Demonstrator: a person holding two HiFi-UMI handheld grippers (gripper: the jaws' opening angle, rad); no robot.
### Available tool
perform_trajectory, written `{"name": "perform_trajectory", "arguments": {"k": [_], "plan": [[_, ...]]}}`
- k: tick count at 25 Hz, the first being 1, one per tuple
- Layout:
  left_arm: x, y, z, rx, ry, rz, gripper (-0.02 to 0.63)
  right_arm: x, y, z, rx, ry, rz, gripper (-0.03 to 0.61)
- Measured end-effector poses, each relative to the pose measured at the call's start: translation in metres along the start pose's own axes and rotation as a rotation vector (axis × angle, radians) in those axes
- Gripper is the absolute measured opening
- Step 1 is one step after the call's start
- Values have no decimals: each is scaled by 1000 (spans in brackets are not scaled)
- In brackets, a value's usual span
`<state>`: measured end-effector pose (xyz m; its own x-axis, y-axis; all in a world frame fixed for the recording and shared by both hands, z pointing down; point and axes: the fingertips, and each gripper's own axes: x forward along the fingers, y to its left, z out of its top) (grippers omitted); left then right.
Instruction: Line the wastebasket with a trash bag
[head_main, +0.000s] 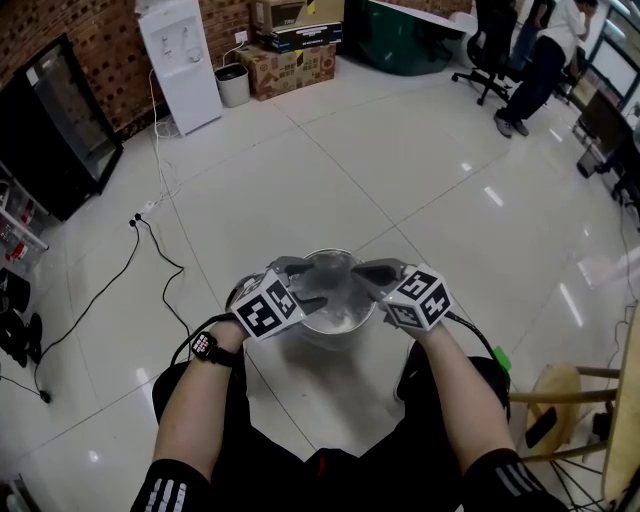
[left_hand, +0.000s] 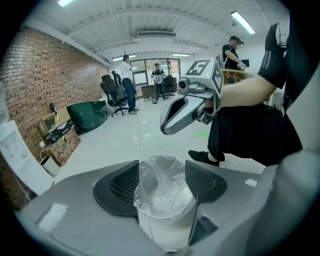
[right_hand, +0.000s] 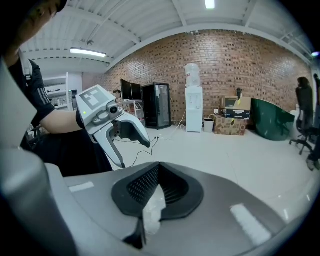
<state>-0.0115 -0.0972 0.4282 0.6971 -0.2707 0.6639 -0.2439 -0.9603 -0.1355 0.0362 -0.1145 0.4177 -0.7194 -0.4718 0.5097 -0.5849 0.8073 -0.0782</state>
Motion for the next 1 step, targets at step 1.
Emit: {"name": "perform_trajectory", "arguments": {"k": [1], "plan": [[1,1,-1,1,2,4,287,0,0,0,0,-3,2,6]]}}
